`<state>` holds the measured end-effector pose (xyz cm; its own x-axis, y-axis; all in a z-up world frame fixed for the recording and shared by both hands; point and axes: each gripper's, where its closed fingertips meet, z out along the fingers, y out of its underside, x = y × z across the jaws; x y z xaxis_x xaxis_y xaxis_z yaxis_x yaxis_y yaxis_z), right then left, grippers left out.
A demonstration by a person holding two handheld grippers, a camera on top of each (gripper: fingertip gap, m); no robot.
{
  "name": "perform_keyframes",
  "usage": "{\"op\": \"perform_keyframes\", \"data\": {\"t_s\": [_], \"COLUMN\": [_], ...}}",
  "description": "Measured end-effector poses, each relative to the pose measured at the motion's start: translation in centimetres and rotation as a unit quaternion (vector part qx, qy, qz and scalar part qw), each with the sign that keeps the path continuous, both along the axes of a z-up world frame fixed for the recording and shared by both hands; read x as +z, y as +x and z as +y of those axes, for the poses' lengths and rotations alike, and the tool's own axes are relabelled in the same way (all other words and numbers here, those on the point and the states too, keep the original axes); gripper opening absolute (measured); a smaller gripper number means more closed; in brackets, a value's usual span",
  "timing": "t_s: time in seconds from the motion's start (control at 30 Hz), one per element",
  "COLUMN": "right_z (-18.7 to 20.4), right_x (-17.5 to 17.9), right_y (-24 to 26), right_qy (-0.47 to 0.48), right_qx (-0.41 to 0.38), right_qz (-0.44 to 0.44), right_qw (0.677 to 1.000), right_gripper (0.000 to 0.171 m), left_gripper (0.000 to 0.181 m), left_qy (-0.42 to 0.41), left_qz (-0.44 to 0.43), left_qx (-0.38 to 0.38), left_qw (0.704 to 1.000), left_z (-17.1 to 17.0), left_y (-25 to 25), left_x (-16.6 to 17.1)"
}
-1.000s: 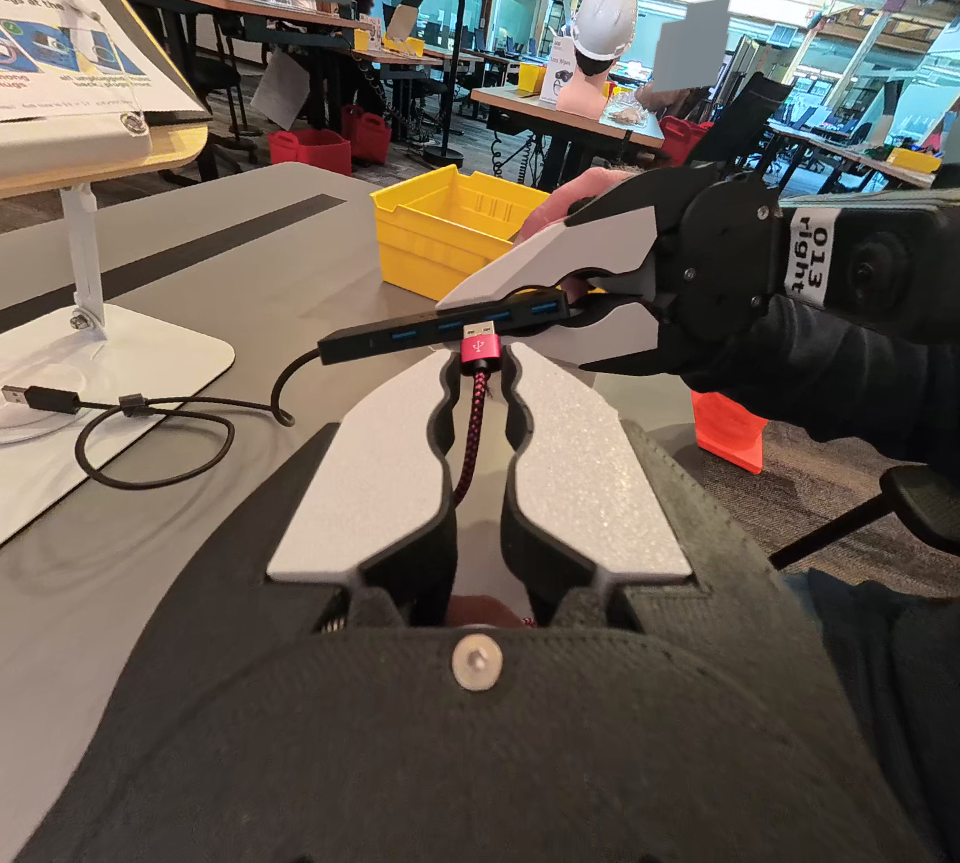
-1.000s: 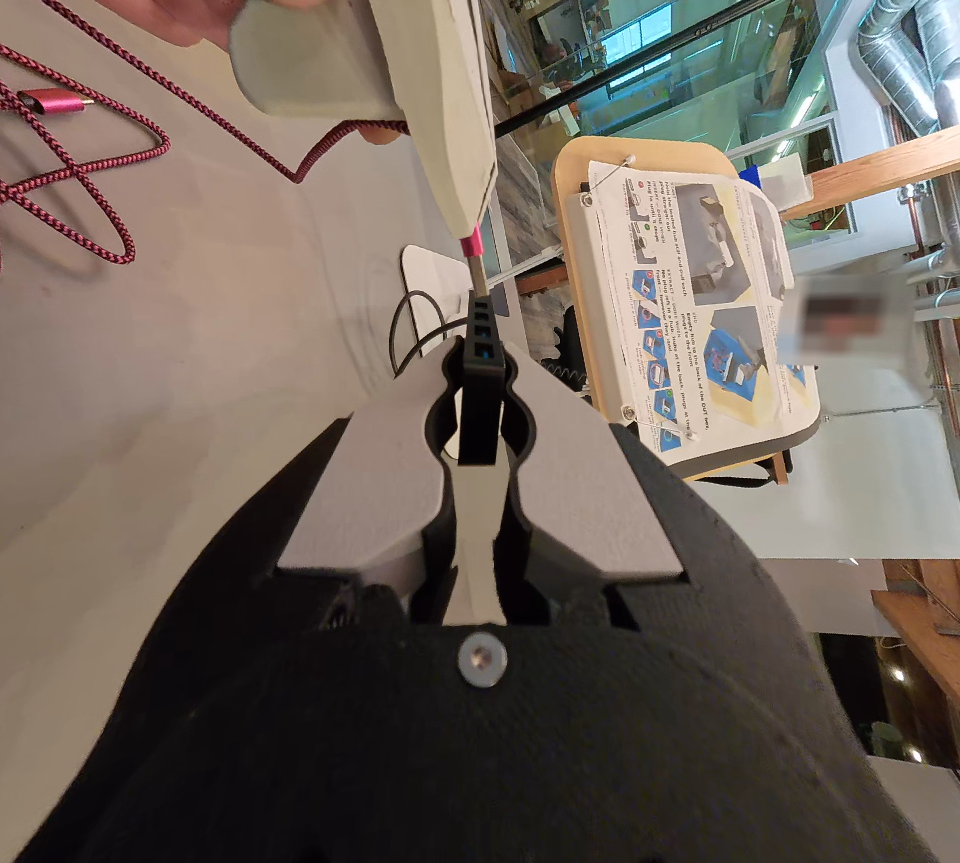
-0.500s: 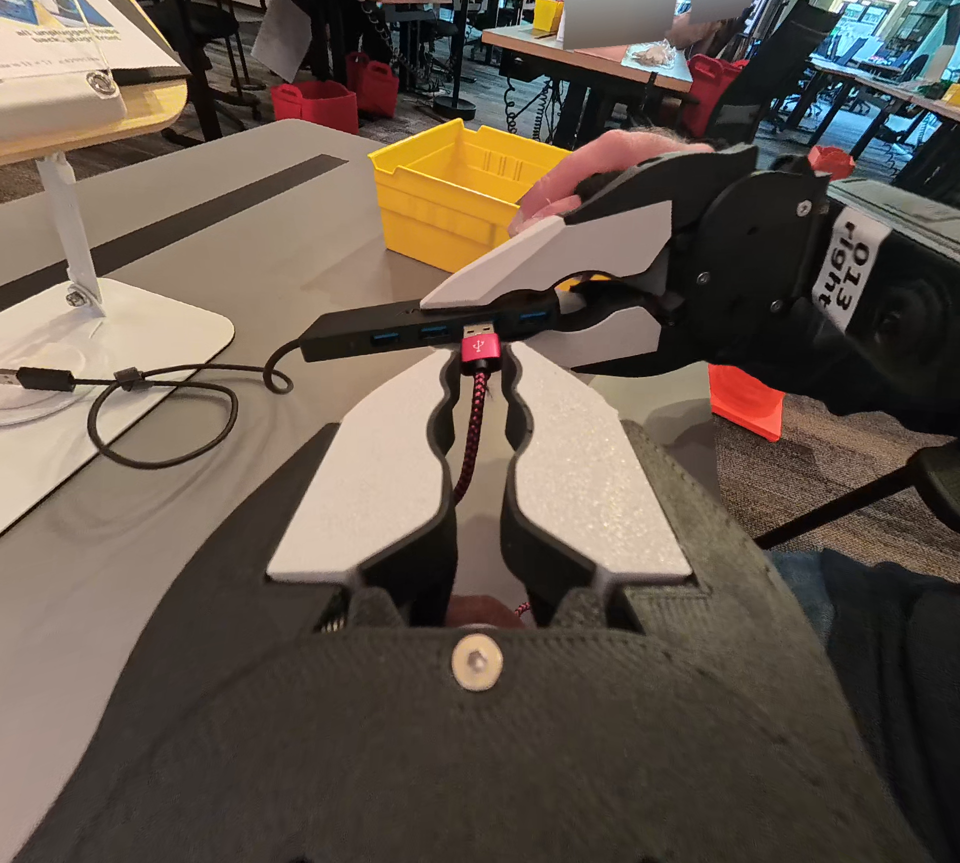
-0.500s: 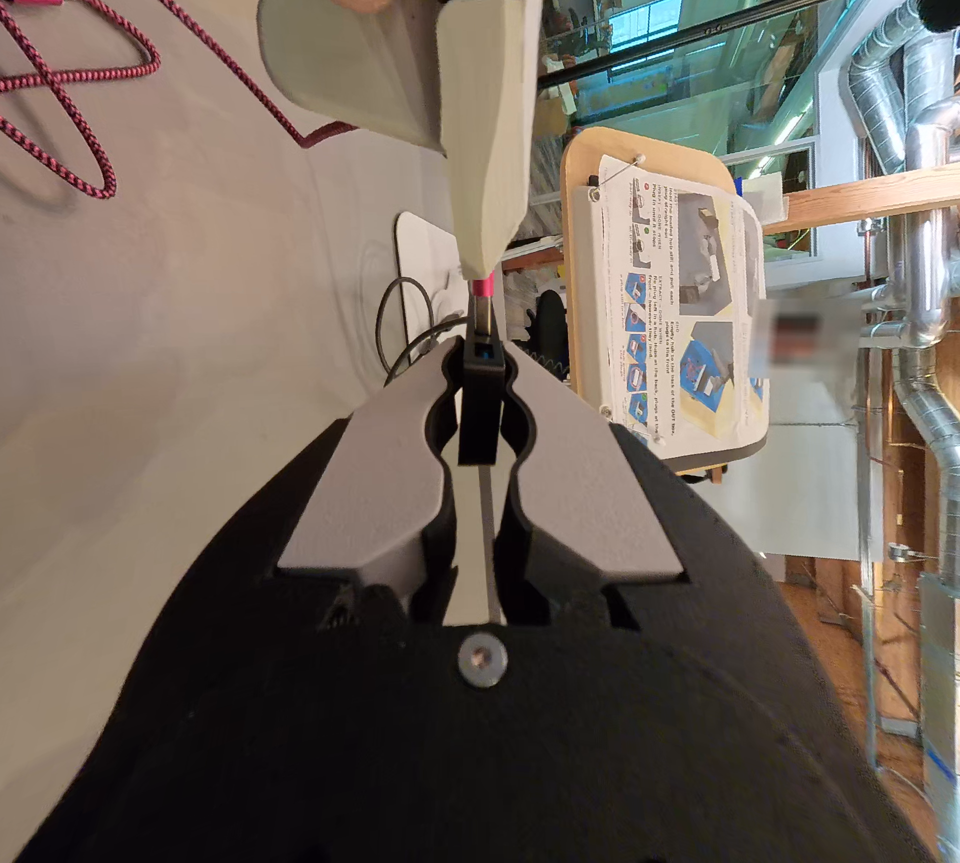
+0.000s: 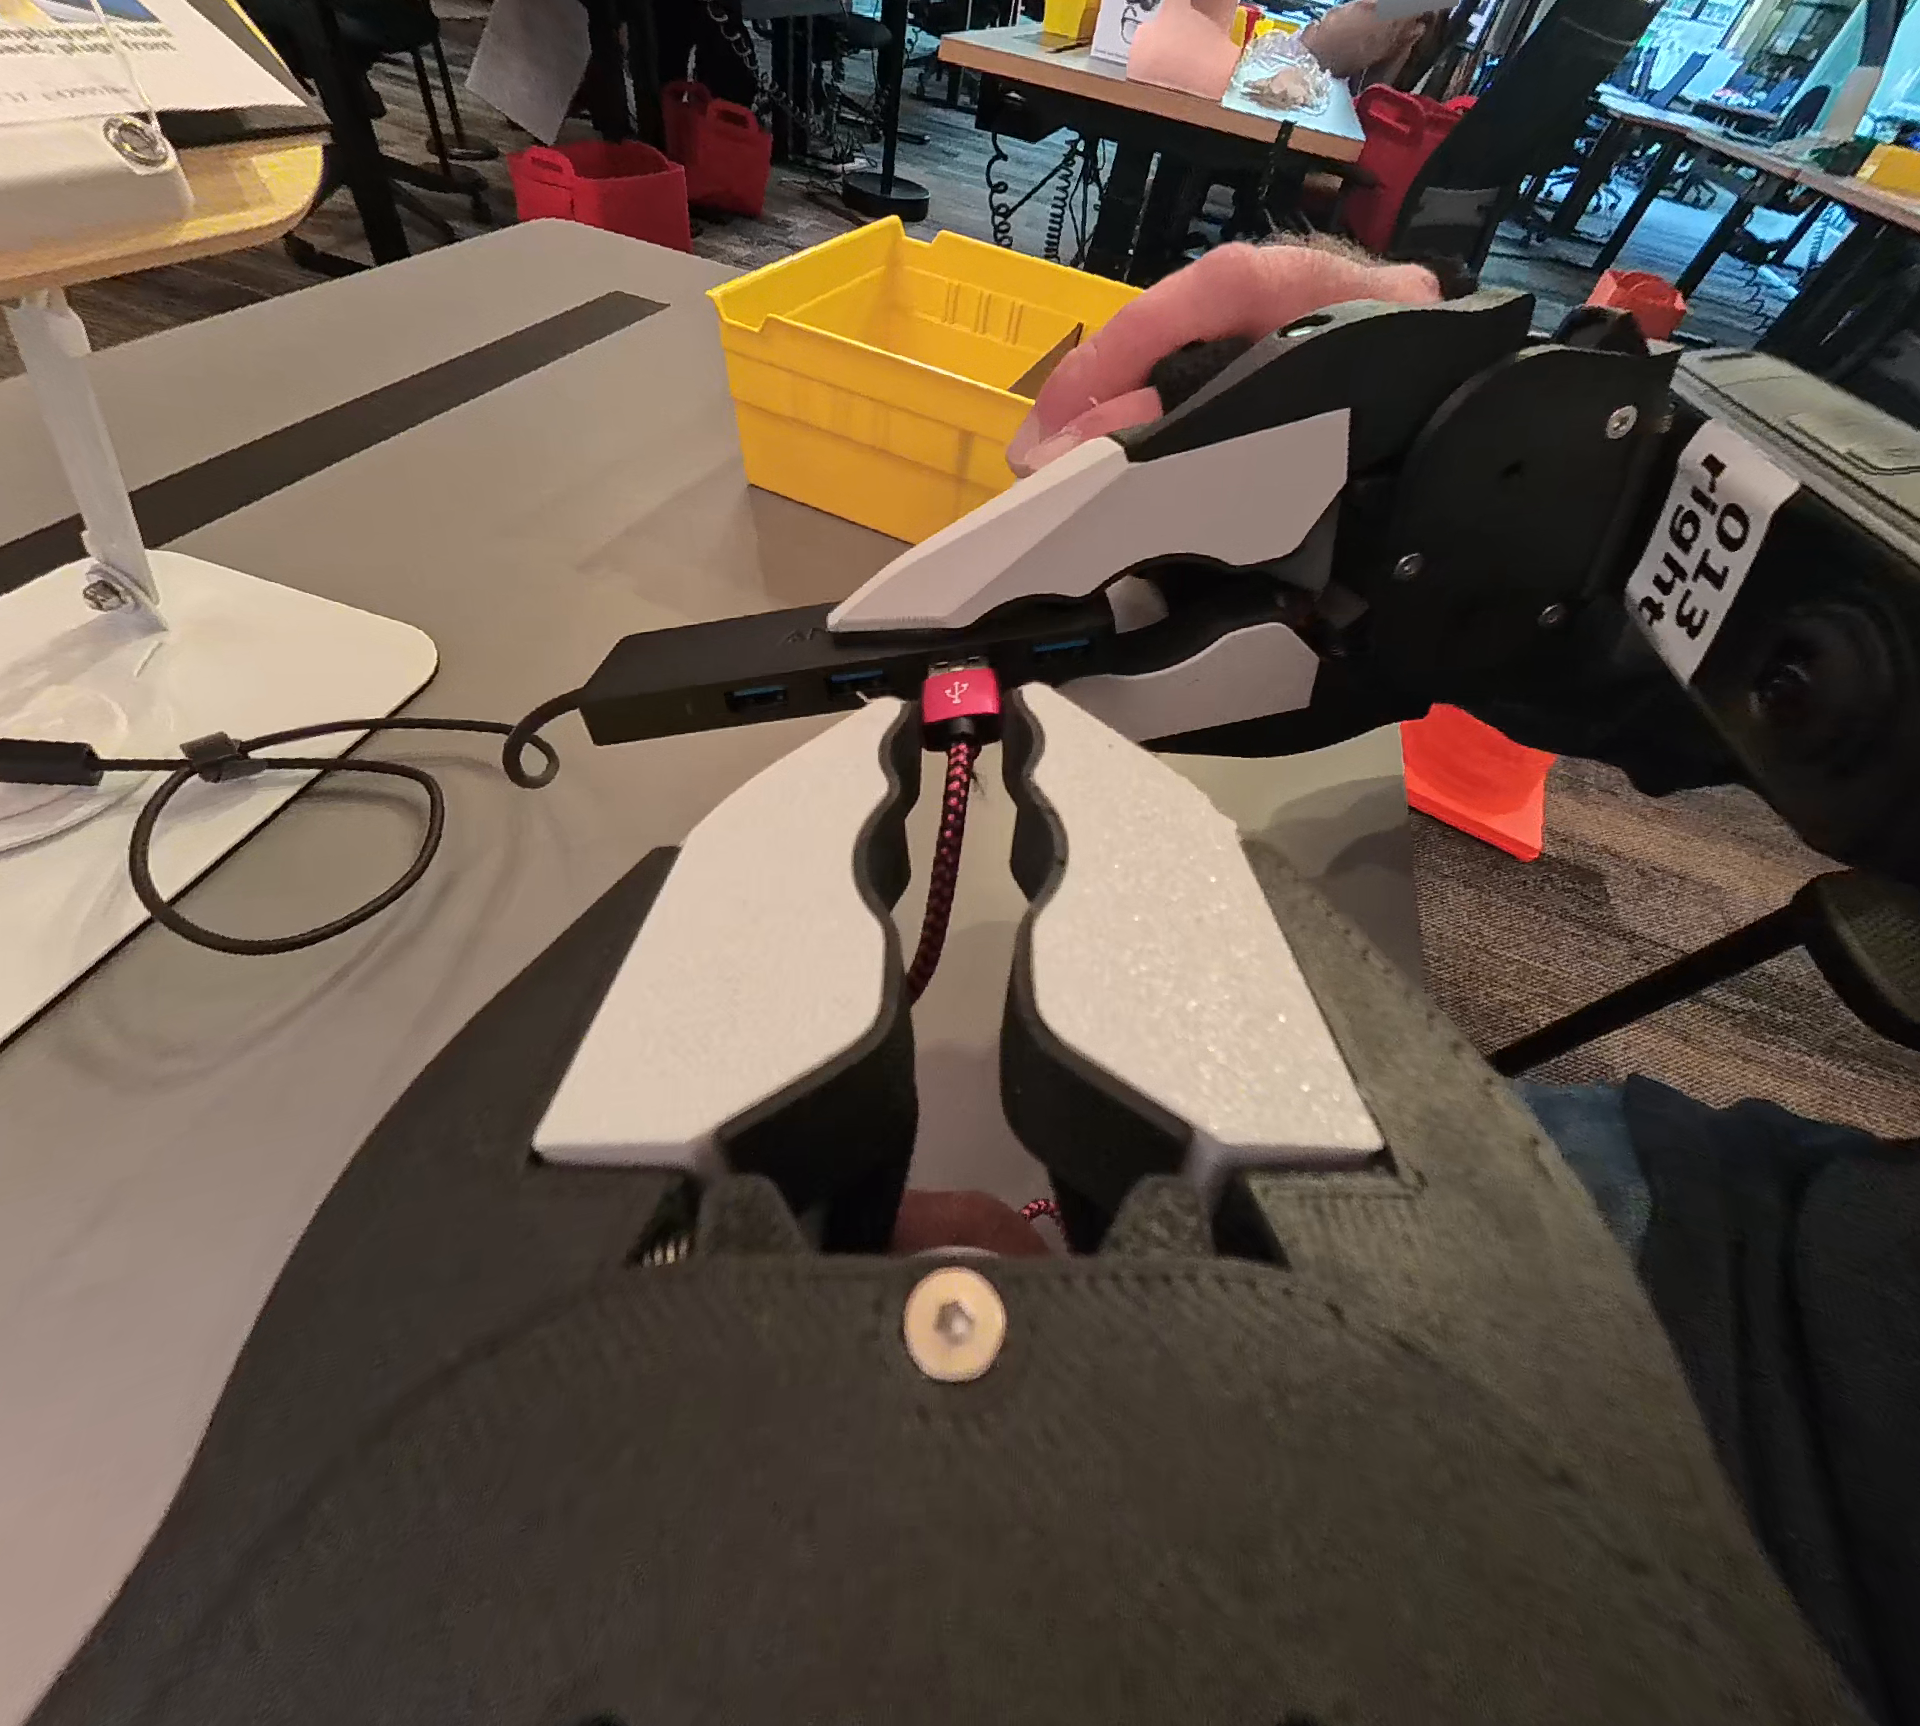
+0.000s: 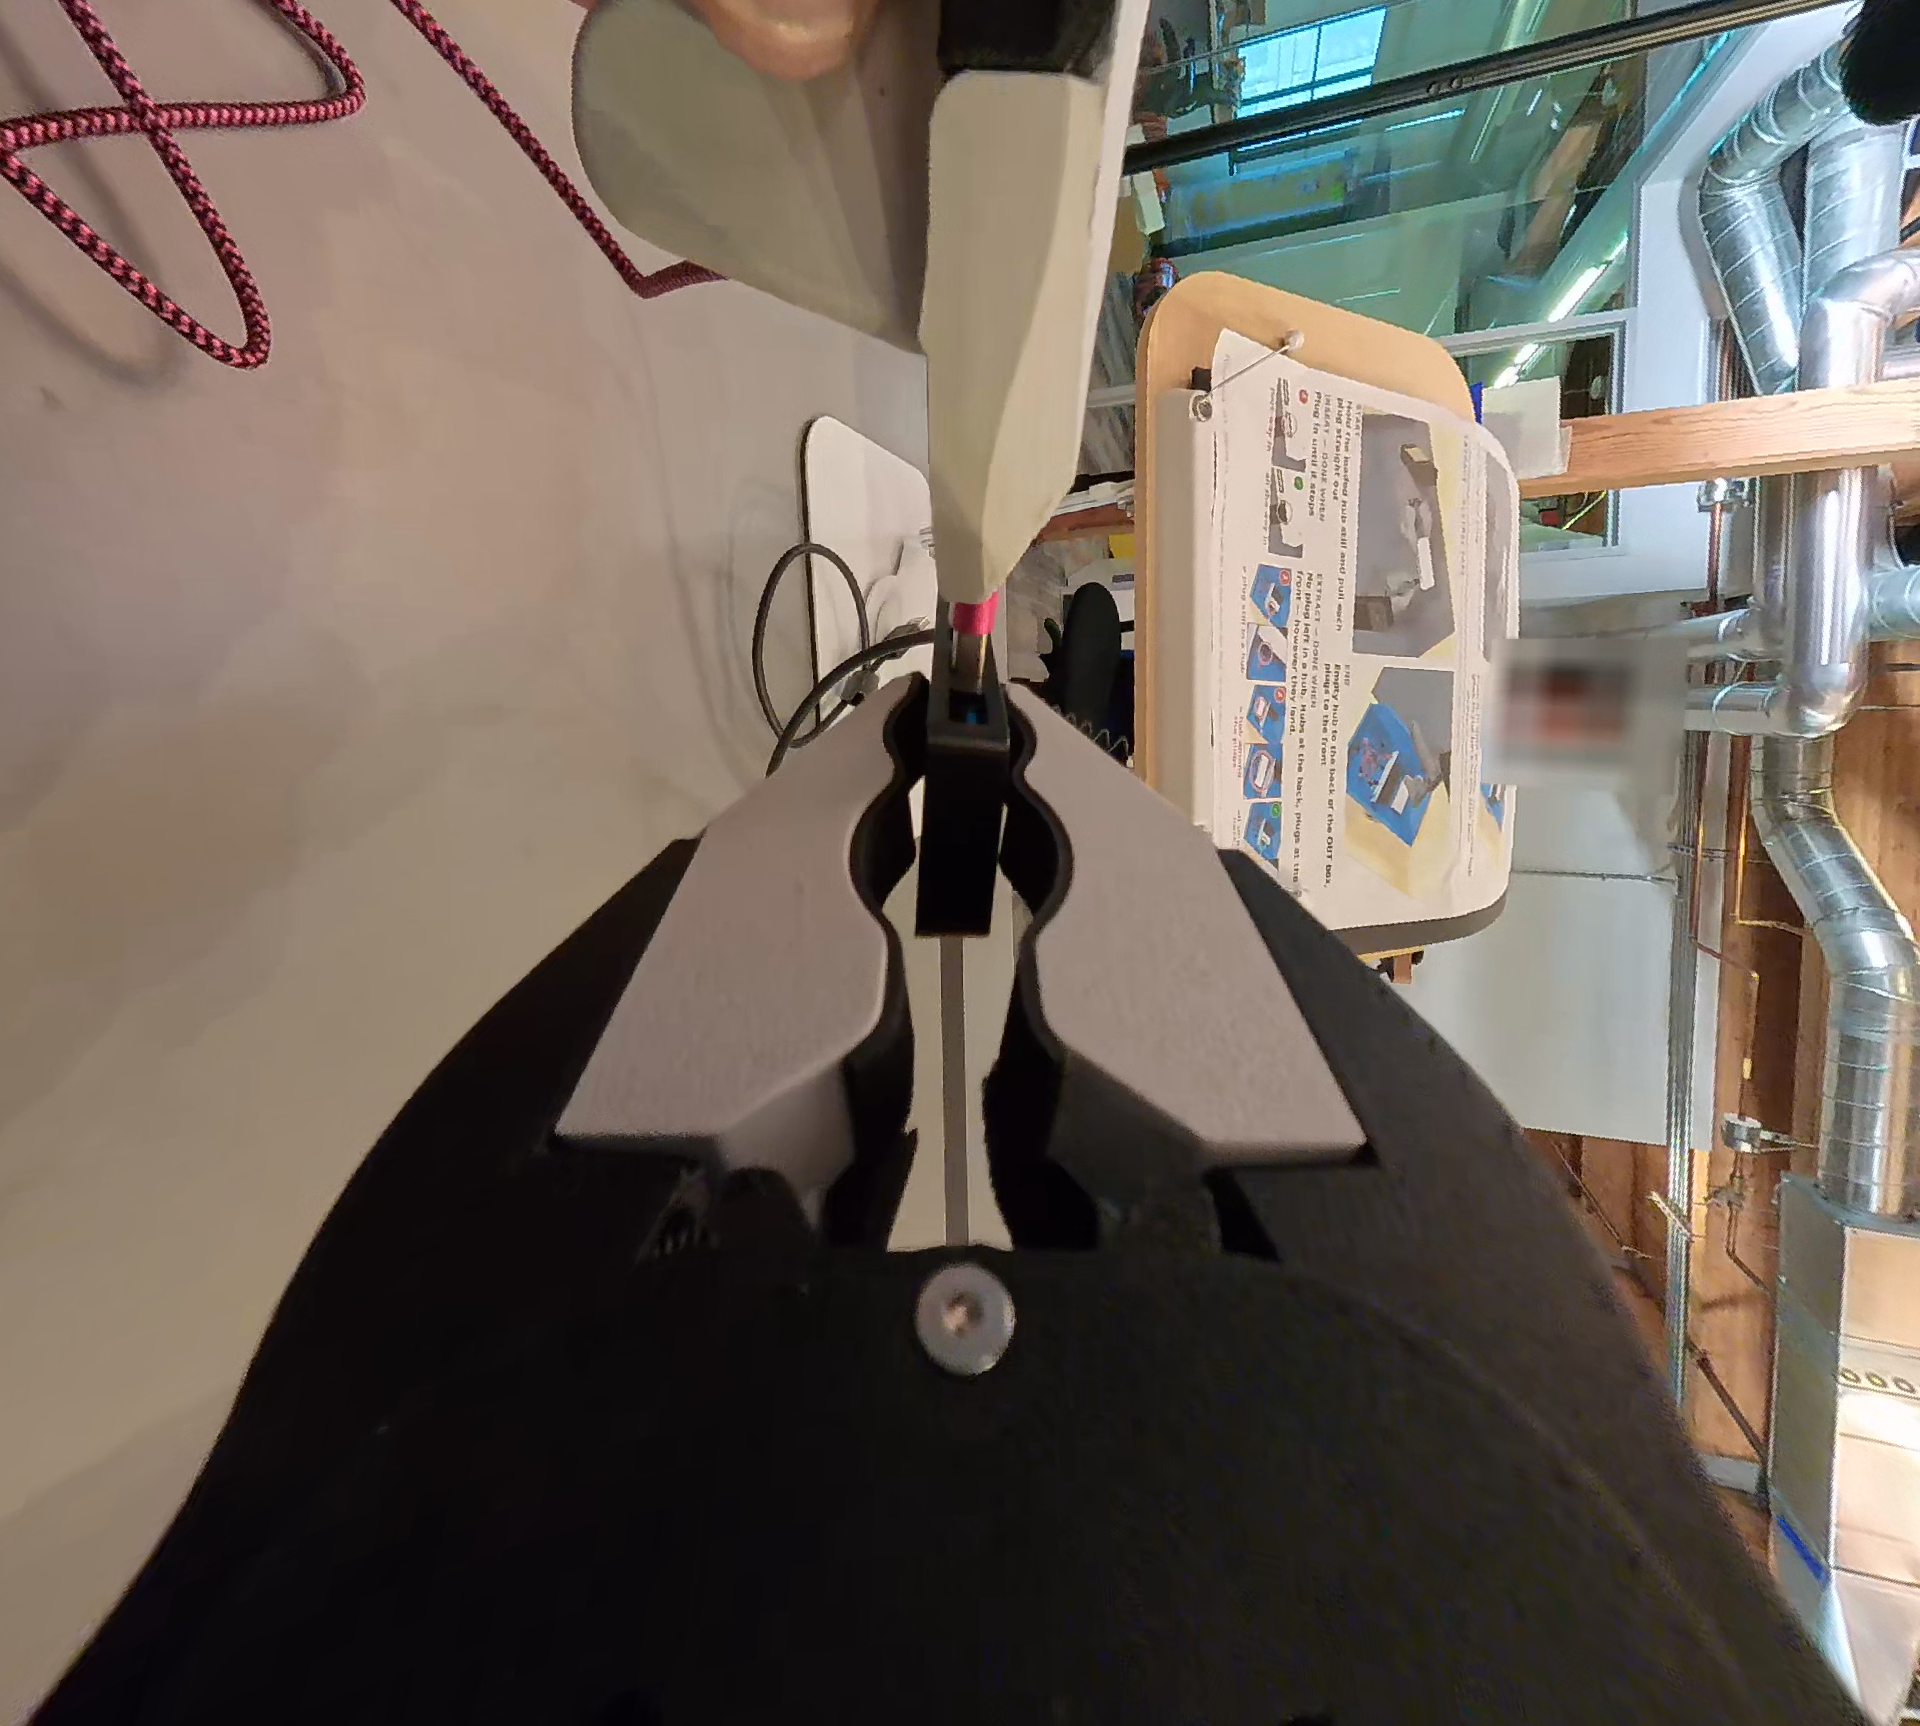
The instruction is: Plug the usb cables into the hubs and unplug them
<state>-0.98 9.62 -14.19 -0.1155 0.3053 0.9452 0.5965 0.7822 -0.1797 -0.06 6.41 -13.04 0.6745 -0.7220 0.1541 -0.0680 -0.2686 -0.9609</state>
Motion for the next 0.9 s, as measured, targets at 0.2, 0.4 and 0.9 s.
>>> {"op": "perform_keyframes", "data": {"t_s": [0.2, 0.4, 0.9], "right_z": [-0.6, -0.6, -0.4], "right_x": [0.1, 0.1, -0.4], "right_y": [0.0, -0.2, 1.0], "right_qy": [0.004, -0.006, -0.136], "right_qx": [-0.002, -0.001, 0.008], "right_qz": [-0.004, 0.002, -0.005], "right_qw": [1.0, 1.0, 0.991], "right_gripper": [0.007, 0.007, 0.043], "left_gripper": [0.015, 0.015, 0.014], "left_qy": [0.008, 0.011, 0.033], "left_qz": [0.021, 0.023, 0.04], "left_qx": [0.003, 0.005, 0.018], "left_qw": [1.0, 1.0, 0.999], "left_z": [-0.2, -0.2, -0.5], "left_y": [0.5, 0.3, -1.3], "left_x": [-0.3, -0.2, 0.1]}}
